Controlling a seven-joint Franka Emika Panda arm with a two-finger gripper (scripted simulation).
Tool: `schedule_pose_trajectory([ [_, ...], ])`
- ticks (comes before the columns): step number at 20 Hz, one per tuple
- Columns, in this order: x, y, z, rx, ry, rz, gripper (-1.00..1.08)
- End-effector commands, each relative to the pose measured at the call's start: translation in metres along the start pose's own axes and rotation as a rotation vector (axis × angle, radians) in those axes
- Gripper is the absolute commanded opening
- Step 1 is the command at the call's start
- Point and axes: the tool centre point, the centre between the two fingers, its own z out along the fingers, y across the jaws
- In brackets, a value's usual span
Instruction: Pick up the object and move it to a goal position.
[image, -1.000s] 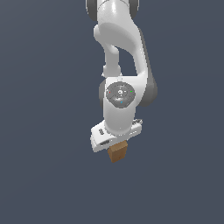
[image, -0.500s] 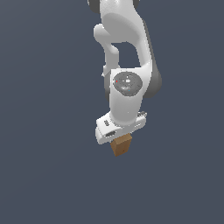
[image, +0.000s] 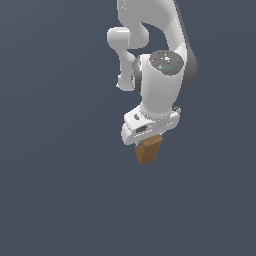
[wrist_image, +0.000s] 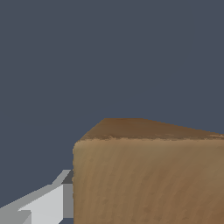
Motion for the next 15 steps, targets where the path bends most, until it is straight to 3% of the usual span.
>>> schedule_pose_trajectory([
  [1,-0.005,-0.013,-0.016,-0.004,0.010,0.000,-1.00],
  [8,-0.016,-0.037,-0.035,-0.004,0.010,0.000,-1.00],
  [15,-0.017,-0.041,-0.039,-0.003,0.010,0.001,-1.00],
])
